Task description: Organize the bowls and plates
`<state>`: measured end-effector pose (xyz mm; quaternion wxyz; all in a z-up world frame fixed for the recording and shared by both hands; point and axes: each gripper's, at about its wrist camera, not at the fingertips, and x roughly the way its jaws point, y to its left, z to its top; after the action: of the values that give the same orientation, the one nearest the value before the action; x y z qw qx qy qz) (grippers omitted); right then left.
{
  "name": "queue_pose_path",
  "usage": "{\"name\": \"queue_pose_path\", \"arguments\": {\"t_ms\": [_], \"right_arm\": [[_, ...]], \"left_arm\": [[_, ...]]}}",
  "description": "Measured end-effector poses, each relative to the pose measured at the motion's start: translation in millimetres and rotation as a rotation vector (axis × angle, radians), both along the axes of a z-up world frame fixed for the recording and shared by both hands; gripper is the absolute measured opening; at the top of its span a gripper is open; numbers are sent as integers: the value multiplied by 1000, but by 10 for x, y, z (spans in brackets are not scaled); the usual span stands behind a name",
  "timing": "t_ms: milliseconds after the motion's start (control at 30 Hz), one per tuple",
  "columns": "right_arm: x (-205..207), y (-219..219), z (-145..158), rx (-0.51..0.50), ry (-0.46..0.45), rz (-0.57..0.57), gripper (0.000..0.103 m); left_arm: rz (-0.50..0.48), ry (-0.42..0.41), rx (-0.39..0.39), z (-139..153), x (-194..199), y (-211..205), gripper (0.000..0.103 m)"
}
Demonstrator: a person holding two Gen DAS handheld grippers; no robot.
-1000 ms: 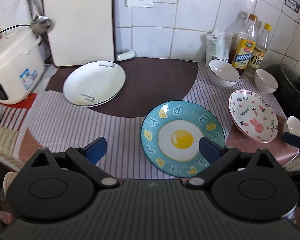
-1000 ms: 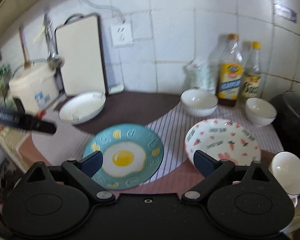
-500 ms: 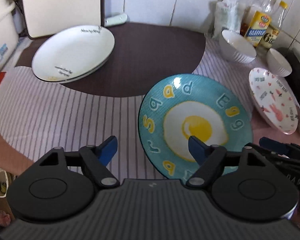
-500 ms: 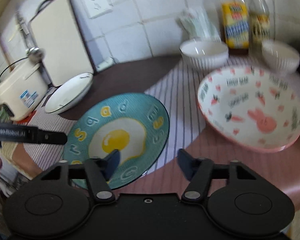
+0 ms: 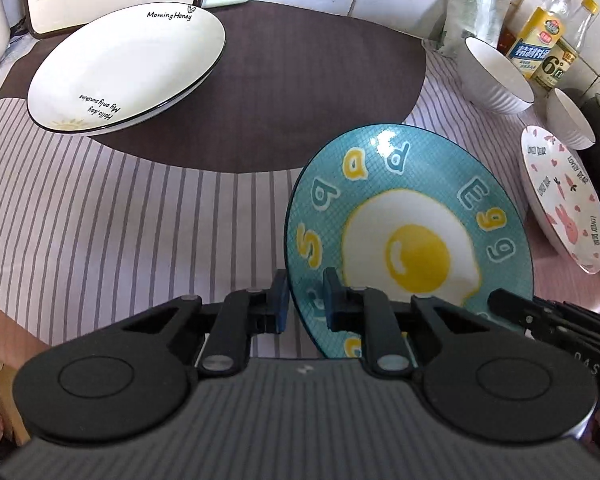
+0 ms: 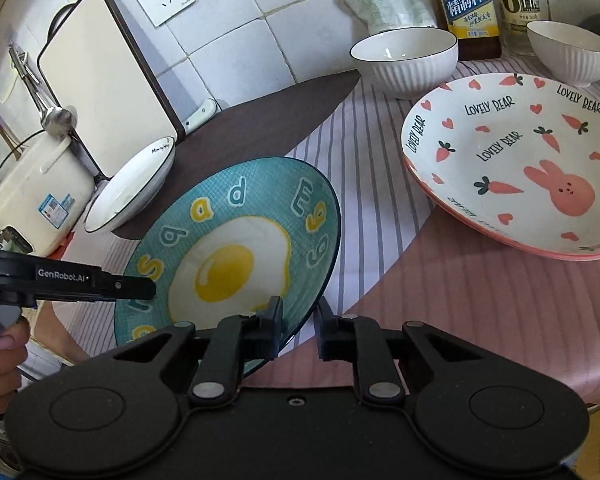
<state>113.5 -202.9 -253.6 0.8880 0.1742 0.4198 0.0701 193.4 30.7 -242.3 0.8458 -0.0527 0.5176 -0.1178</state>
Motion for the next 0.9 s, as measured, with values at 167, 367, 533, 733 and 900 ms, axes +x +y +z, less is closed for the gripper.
{"name": "queue_pose_path", "arguments": {"t_ms": [167,367,533,733,900], "right_arm": [[39,-34,-42,25,-7,17,21],[69,-54,-56,24,-19,56,23],[94,-25,32,-12,-19,84,23],[134,-38,183,-44,-24,122,23],[324,-12,418,-64,-64,142,23]], "left_arm": [[11,64,-92,-57,77,105,18],[43,115,-157,-107,137,172,18],[16,145,-149,-77,171,132,18],[1,115,-146,110,190,111,18],[0,76,-145,368,387,144,19]]}}
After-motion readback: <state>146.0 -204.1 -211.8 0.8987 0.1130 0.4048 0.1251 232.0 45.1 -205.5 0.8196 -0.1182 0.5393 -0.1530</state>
